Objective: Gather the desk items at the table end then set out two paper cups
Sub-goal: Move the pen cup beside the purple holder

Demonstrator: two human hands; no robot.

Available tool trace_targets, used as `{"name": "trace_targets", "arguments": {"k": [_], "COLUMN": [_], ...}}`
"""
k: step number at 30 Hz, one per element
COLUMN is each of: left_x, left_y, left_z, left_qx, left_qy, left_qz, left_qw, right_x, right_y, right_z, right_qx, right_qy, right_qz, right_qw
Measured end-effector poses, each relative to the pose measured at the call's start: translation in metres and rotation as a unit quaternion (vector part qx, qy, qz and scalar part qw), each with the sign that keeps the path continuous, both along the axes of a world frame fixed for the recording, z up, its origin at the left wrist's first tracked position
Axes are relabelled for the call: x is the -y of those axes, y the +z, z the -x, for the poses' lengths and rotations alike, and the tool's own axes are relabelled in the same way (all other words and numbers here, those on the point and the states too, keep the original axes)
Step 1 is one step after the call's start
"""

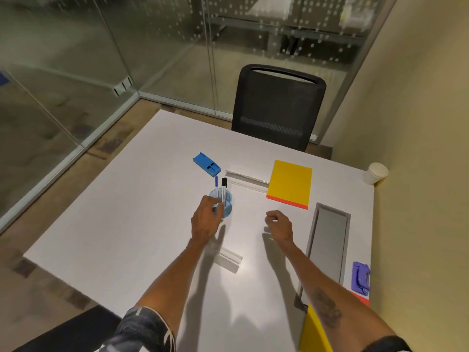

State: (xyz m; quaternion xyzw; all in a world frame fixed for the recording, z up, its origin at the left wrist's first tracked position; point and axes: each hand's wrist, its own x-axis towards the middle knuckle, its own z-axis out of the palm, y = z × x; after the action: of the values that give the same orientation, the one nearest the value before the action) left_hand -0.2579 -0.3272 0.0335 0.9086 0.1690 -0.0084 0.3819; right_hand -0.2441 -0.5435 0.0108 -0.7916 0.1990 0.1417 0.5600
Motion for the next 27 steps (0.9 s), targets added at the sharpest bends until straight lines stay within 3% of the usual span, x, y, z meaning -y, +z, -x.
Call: {"name": "trace_targets", "arguments": {"k": [13, 18, 27], "left_x": [-0.034, -0.049, -0.056], "left_y": [-0.029, -0.04, -0.053], "left_z": [-0.034, -0.055, -0.076], "left_qx": [-0.049, -0.067, -0.115], "left_qy": [0.125, 0.109, 0.074], "left_qz": [0.059, 0.063, 0.147], "left_qw": [0.989, 0.99, 0.98], "right_x": [-0.072, -0.093, -0.118], "right_y": [-0.022, -0.034, -0.049], "right_z": [-0.046, -0.06, -0.074], "right_qx": [-0.004, -0.029, -0.098], "right_qy": [0.056, 0.031, 0.003], "right_qz": [0.005, -0.026, -0.078], "right_qw": [0.998, 0.999, 0.992]}}
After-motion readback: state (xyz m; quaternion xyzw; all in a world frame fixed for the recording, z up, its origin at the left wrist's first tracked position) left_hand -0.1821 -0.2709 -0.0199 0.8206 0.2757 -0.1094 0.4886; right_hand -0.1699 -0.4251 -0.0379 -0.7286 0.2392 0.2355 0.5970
